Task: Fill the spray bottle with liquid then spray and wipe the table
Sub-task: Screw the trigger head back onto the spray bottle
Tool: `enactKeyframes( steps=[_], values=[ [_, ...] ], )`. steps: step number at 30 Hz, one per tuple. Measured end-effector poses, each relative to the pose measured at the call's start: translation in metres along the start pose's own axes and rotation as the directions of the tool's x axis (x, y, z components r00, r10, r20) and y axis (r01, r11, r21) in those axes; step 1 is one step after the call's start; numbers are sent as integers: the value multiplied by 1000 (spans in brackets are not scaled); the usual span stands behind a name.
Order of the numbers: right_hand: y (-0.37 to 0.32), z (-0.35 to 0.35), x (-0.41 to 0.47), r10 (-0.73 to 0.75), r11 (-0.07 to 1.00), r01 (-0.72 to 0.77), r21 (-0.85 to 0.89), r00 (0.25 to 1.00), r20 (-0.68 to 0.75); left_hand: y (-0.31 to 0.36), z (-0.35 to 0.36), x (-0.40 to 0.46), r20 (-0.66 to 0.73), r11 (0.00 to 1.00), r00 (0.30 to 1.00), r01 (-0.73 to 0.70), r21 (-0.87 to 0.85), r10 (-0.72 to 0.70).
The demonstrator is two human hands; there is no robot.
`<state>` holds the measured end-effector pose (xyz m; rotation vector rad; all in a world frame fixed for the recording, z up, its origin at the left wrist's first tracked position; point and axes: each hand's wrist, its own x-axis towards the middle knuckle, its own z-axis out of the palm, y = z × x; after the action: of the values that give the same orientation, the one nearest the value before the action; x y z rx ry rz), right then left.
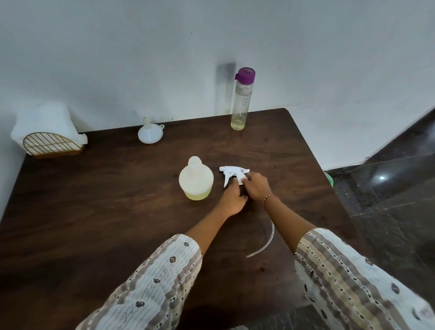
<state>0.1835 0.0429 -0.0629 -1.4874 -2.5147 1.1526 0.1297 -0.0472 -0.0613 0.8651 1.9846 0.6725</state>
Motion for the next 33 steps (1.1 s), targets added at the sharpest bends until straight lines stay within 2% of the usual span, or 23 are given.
enactKeyframes(
  steps=[4,9,12,14,18,22,27,30,33],
  values=[
    [-3,2,3,55,994,-53,97,998,-12,6,2,-2,-14,997,999,-51,-60,50],
    [-3,-9,6,178,916,-113,385,974,-137,13,-8,-15,-131,988,984,-131,-78,120],
    [-13,-26,5,211,822,-147,550,976,-54,27,-23,-23,-202,985,971,-145,-94,124],
    [-23,-38,2,174,759,-126,638,985,-13,36,-33,-29,-232,976,962,-178,-126,146],
    [-45,-62,-4,80,769,-39,638,996,-36,51,-53,-42,-271,955,940,-255,-153,208],
    [-72,-79,-12,29,675,-27,738,1000,11,50,-77,-50,-358,941,883,-337,-30,304],
    [-101,-88,-15,48,557,-8,831,999,-23,40,-111,-61,-452,916,799,-378,134,396],
    [-118,-93,-17,83,441,9,897,995,-50,24,-128,-65,-517,928,775,-349,128,363],
    [-132,-103,-17,150,361,28,932,985,-87,0,-139,-67,-516,963,820,-269,34,247]
  ],
)
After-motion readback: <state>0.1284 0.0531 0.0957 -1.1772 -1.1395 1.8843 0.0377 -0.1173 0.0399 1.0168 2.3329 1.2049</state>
